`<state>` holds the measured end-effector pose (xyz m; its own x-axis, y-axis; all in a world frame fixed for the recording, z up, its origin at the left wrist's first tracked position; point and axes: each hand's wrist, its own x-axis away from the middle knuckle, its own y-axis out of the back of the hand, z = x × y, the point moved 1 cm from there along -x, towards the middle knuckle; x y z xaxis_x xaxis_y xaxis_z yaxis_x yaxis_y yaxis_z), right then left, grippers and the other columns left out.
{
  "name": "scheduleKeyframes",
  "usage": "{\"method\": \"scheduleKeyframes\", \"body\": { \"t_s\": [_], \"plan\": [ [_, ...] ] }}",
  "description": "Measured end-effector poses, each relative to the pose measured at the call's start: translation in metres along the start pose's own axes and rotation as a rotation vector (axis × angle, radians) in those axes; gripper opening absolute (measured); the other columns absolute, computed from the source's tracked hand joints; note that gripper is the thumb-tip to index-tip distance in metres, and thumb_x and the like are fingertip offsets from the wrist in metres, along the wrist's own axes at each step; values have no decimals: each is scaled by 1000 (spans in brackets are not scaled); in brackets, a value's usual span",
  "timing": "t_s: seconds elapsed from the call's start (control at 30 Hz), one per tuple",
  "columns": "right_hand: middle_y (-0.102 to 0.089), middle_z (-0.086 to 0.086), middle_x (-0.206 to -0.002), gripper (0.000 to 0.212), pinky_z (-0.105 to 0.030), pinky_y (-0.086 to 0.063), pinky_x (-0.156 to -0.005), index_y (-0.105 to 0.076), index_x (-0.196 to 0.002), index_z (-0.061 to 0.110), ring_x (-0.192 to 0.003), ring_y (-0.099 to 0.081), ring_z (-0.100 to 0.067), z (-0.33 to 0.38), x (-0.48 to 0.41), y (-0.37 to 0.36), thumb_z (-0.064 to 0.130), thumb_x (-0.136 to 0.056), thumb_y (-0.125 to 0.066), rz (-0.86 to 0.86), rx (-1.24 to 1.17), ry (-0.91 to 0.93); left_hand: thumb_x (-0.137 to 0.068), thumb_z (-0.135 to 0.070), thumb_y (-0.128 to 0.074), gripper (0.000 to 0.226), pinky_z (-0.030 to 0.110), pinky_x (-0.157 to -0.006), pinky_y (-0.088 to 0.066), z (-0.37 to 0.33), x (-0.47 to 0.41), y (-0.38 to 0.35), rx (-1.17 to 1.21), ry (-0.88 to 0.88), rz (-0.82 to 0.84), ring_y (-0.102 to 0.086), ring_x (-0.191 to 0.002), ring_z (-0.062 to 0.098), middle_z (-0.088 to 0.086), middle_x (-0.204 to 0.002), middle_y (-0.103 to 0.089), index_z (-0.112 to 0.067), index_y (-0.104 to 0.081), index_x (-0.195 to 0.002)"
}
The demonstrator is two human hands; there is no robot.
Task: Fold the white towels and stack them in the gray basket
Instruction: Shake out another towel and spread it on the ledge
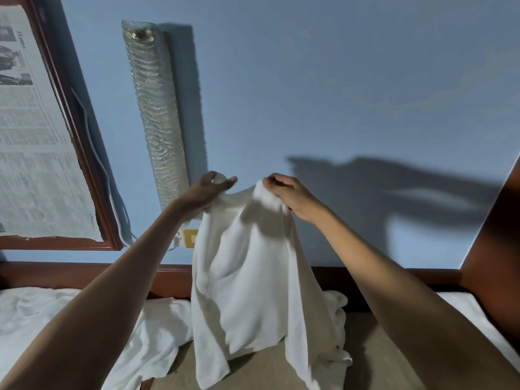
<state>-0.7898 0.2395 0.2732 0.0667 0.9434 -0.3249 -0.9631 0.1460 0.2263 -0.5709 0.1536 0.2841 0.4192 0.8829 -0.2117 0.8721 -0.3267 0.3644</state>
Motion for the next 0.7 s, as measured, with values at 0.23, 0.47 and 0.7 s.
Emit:
{"method": "scheduleKeyframes", "body": {
  "t_s": [0.23, 0.47, 0.7],
  "plan": [
    [-63, 4, -75, 15, -16, -43, -60, -69, -93, 7, -68, -58, -7, 30, 12, 23, 21, -98, -68, 73, -72, -10, -94, -42, -72, 41, 27, -68, -48, -33, 7, -24, -65, -129, 390, -62, -77, 17, 11, -84, -65, -1, -70, -97],
    [-66, 8, -76, 19, -29, -45, -66, -69, -81, 17, -69, -59, -11, -23, 22, 29, 18, -76, -87, 36, 461, -67, -95, -22, -74, 26, 29, -64, -45, -34, -1, -32, -45, -246, 245, -58, -71, 17, 6, -75, -64, 3, -70, -88],
    [-59, 14, -61, 22, -33, -53, -66, -65, -70, 22, -62, -56, -11, -70, 34, 20, 17, -90, -73, -83, 416, -178, -97, -25, -72, 23, 24, -53, -42, -14, 2, -2, 62, -244, 9, -56, -63, 17, 5, -71, -62, -11, -70, -80]
  ]
}}
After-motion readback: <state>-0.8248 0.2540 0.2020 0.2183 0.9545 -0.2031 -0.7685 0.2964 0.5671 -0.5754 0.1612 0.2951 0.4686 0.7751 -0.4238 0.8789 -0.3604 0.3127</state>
